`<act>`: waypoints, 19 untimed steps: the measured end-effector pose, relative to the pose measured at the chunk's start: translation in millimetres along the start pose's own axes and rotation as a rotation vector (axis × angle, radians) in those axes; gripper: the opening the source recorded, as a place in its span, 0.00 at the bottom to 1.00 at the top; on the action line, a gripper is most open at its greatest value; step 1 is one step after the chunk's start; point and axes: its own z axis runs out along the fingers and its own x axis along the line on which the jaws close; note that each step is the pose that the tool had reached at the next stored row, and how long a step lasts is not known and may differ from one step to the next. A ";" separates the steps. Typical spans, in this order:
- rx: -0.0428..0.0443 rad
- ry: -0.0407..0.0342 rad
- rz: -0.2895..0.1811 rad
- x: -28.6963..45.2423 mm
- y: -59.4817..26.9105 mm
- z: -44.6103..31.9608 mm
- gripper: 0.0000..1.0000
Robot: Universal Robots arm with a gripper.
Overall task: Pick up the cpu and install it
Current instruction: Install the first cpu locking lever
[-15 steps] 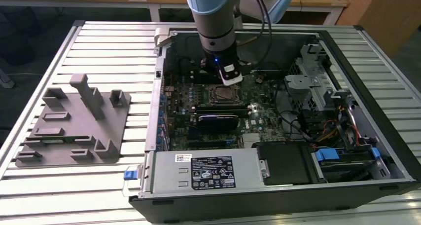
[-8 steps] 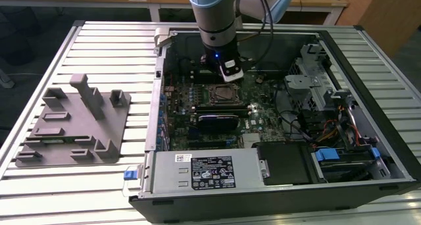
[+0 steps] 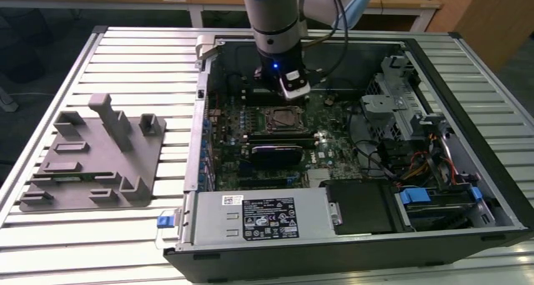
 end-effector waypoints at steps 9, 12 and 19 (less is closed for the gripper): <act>0.1451 -0.0434 -0.036 -0.4 0.2 -0.4 0.11; 0.1954 -0.0584 -0.048 -0.4 0.2 -0.5 0.11; 0.2610 -0.0781 -0.065 -0.5 0.2 -0.4 0.11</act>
